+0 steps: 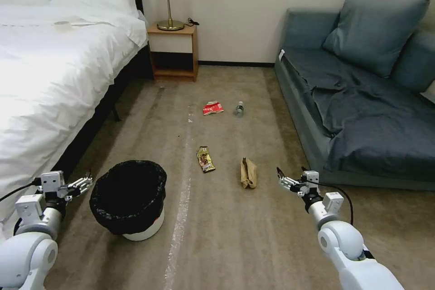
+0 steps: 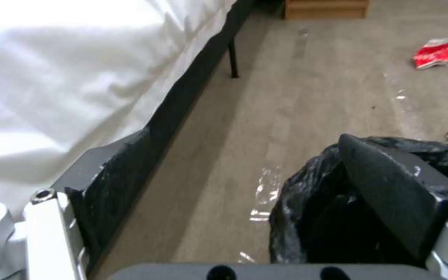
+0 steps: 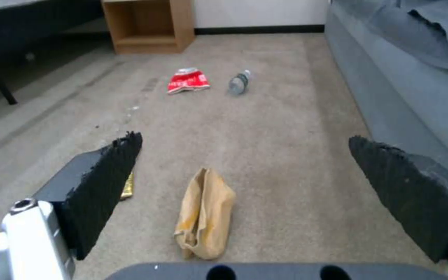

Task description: Pick up the trash bin, then pick up the garbage on the floor and place it into the trash bin.

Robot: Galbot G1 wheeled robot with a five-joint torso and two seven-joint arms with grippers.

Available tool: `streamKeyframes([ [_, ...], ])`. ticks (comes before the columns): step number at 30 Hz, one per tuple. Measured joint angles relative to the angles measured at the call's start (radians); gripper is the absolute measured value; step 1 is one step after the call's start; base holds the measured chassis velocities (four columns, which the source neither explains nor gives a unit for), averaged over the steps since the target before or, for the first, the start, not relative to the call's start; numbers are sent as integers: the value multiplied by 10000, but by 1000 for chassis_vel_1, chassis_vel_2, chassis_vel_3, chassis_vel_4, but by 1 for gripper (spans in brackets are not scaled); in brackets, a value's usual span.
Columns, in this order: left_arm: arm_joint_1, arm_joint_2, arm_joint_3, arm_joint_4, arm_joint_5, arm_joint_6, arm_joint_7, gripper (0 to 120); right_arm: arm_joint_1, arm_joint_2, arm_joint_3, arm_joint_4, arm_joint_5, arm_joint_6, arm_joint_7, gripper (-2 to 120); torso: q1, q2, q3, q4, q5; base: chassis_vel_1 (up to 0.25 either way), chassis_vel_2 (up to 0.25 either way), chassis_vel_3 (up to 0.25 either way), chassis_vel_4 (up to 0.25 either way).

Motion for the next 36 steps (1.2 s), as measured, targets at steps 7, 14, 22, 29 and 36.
streamKeyframes([
  [7,-271,40,177,4,-559,791,-373,94,-85,-48,19,97,-4,7,-23,100,0,0,0,-1,0,0,0,0,0],
  [14,-312,6,345,0,-586,1026,-405,95,-274,-25,97,145,-91,43,-107,100,0,0,0,-1,0,0,0,0,0],
  [22,-485,93,379,316,-597,1141,-408,94,-444,59,312,110,-175,157,-278,100,0,0,0,0,0,0,0,0,0],
  [29,-1431,104,983,1272,-815,1516,-647,94,-573,175,327,-47,-298,313,-387,100,1,-1,0,-2,-1,0,0,0,0],
  [36,-2489,-172,1830,2603,-559,1598,-650,94,-667,138,479,-208,-348,446,-506,100,1,-1,1,-2,-1,0,0,0,0],
])
